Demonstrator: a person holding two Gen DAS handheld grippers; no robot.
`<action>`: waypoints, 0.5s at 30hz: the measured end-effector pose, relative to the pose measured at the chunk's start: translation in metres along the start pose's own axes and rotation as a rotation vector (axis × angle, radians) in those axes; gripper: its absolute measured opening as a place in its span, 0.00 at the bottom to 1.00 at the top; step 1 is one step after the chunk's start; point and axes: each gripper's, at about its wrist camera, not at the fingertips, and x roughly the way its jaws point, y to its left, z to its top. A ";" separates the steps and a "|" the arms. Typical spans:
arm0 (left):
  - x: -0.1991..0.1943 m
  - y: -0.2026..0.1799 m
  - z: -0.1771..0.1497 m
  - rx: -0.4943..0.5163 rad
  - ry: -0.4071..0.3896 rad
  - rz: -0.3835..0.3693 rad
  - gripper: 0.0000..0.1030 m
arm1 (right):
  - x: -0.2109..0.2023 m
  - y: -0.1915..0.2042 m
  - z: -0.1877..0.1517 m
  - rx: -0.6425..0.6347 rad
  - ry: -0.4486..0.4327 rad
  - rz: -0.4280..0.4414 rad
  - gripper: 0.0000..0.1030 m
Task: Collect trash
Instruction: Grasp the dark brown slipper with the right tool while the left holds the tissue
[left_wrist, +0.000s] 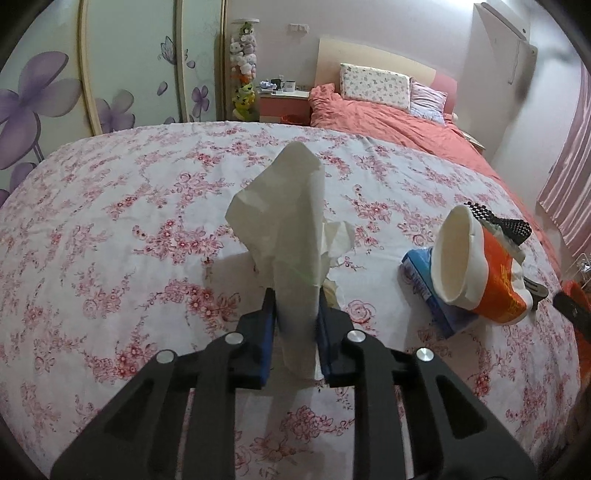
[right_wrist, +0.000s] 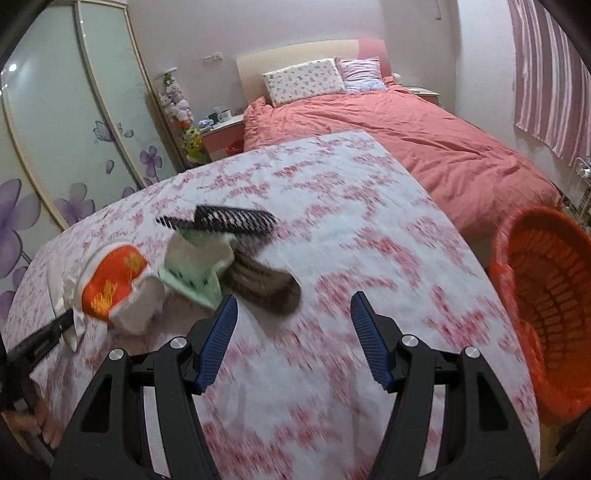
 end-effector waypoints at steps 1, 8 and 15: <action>0.000 0.001 0.000 -0.003 0.002 -0.004 0.22 | 0.004 0.002 0.003 0.000 0.002 0.000 0.61; 0.004 0.010 -0.001 -0.041 0.017 -0.032 0.27 | 0.031 0.013 0.007 -0.045 0.091 0.011 0.37; 0.005 0.013 -0.001 -0.056 0.026 -0.046 0.29 | 0.008 0.011 -0.019 -0.100 0.181 0.104 0.26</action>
